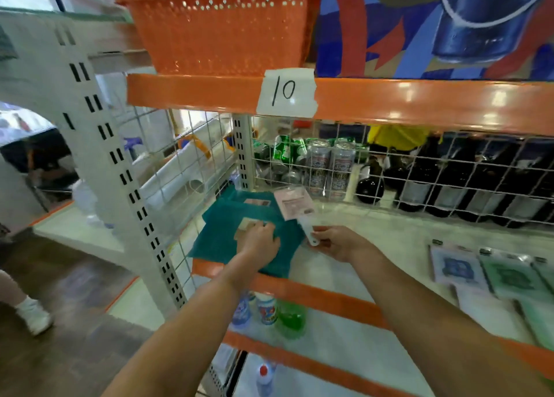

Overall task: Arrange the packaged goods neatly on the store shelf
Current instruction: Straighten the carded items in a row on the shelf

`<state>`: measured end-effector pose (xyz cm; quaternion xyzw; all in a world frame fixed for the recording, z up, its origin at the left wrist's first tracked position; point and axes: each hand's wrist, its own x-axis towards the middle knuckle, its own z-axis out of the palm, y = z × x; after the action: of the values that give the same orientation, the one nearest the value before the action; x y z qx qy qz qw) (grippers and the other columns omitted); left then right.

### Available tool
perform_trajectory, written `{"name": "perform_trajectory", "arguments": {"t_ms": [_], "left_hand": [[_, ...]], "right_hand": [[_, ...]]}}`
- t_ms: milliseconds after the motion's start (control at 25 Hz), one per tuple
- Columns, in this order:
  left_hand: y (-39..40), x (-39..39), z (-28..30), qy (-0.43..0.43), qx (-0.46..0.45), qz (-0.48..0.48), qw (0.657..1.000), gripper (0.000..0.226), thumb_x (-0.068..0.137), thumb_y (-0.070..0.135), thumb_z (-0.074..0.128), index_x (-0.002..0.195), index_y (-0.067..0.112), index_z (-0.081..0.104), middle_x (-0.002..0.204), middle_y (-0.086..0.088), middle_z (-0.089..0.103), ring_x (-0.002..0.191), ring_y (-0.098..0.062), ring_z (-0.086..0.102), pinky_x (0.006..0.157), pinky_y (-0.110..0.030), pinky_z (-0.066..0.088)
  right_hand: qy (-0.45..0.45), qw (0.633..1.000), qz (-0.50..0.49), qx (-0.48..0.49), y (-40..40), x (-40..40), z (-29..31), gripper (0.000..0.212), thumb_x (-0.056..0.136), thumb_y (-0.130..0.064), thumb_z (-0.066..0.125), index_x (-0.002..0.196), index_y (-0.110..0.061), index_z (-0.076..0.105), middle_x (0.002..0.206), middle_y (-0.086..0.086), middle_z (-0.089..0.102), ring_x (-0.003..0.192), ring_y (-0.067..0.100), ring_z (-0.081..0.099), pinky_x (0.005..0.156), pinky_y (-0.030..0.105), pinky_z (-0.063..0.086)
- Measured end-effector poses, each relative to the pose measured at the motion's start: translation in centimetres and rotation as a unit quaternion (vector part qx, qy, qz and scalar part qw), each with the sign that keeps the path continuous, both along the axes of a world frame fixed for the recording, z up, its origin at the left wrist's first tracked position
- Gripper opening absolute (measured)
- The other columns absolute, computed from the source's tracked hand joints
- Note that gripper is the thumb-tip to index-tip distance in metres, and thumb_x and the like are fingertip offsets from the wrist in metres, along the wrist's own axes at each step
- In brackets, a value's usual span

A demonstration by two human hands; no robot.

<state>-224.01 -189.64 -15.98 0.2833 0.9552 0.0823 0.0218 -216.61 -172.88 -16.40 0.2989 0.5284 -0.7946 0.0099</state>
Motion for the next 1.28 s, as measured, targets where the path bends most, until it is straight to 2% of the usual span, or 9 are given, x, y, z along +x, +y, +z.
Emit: {"name": "perform_trajectory", "arguments": {"t_ms": [120,280,520,640,840,960,1040,1160,1280], "left_hand": [[-0.1,1.6,0.0,-0.017,0.015,-0.034,0.999,0.037,0.097,0.031,0.041,0.129,0.014,0.049,0.131,-0.011,0.05,0.119,-0.03,0.048,0.094,-0.039,0.041],[-0.1,4.0,-0.5,-0.007,0.032,-0.069,0.997,0.035,0.096,0.03,0.043,0.127,0.015,0.051,0.128,-0.011,0.052,0.117,-0.03,0.048,0.095,-0.038,0.04],[-0.2,7.5,-0.6,-0.01,0.088,-0.088,0.992,0.039,0.095,0.032,0.045,0.131,0.017,0.05,0.13,-0.008,0.052,0.122,-0.027,0.044,0.098,-0.039,0.039],[-0.4,9.8,-0.7,-0.025,0.123,-0.085,0.988,0.04,0.095,0.032,0.045,0.132,0.017,0.049,0.133,-0.007,0.051,0.125,-0.026,0.042,0.101,-0.039,0.037],[-1.8,14.8,-1.5,-0.059,0.103,-0.065,0.991,0.04,0.097,0.031,0.042,0.134,0.018,0.047,0.137,-0.006,0.047,0.126,-0.026,0.04,0.101,-0.037,0.037],[-3.4,18.0,-2.9,-0.058,0.09,-0.067,0.992,0.039,0.097,0.029,0.043,0.133,0.014,0.048,0.134,-0.01,0.049,0.124,-0.029,0.043,0.098,-0.035,0.037],[-4.4,19.6,-4.0,-0.067,0.093,-0.054,0.992,0.039,0.096,0.027,0.043,0.132,0.014,0.05,0.131,-0.013,0.053,0.12,-0.031,0.048,0.094,-0.036,0.041],[-5.9,22.0,-5.3,-0.072,0.095,-0.043,0.992,0.034,0.097,0.023,0.042,0.126,0.01,0.054,0.123,-0.016,0.058,0.112,-0.033,0.054,0.088,-0.036,0.044],[-7.3,23.4,-6.6,-0.079,0.124,-0.052,0.988,0.029,0.098,0.019,0.04,0.113,0.002,0.058,0.116,-0.017,0.061,0.106,-0.032,0.055,0.085,-0.037,0.043]], "right_hand": [[-0.009,0.999,-0.036,0.012,-1.5,2.8,-0.2,0.039,0.092,0.008,0.05,0.13,0.008,0.045,0.085,0.012,0.058,0.073,0.021,0.057,0.044,0.022,0.054],[0.008,0.998,-0.061,-0.009,-2.8,6.1,-0.2,0.042,0.09,0.012,0.047,0.132,0.012,0.043,0.084,0.017,0.065,0.067,0.023,0.068,0.05,0.026,0.057],[0.035,0.998,-0.056,-0.007,-3.8,10.1,0.9,0.036,0.091,0.015,0.042,0.127,0.013,0.047,0.072,0.014,0.068,0.067,0.021,0.066,0.054,0.026,0.057],[0.036,0.998,-0.055,0.001,-4.6,12.7,1.2,0.031,0.091,0.013,0.045,0.12,0.006,0.053,0.082,0.015,0.063,0.059,0.016,0.068,0.051,0.024,0.057],[0.029,0.999,-0.039,0.009,-6.7,17.8,0.2,0.021,0.09,0.013,0.045,0.101,0.0,0.057,0.084,0.011,0.062,0.074,0.02,0.06,0.055,0.022,0.056],[0.017,0.999,-0.028,-0.005,-8.2,20.8,-1.3,0.024,0.092,0.012,0.044,0.083,-0.006,0.058,0.067,0.005,0.069,0.07,0.017,0.062,0.061,0.023,0.055],[0.007,1.0,-0.021,-0.01,-9.2,22.5,-2.3,0.026,0.092,0.012,0.044,0.081,-0.007,0.058,0.059,0.0,0.069,0.061,0.013,0.065,0.059,0.022,0.055],[0.006,1.0,-0.015,-0.011,-11.0,24.8,-3.7,0.026,0.091,0.013,0.044,0.08,-0.007,0.057,0.058,0.0,0.069,0.055,0.009,0.067,0.06,0.022,0.055],[0.01,0.999,-0.036,-0.018,-12.8,26.8,-4.9,0.026,0.091,0.013,0.044,0.08,-0.007,0.055,0.072,0.008,0.067,0.063,0.013,0.066,0.067,0.025,0.054]]}}
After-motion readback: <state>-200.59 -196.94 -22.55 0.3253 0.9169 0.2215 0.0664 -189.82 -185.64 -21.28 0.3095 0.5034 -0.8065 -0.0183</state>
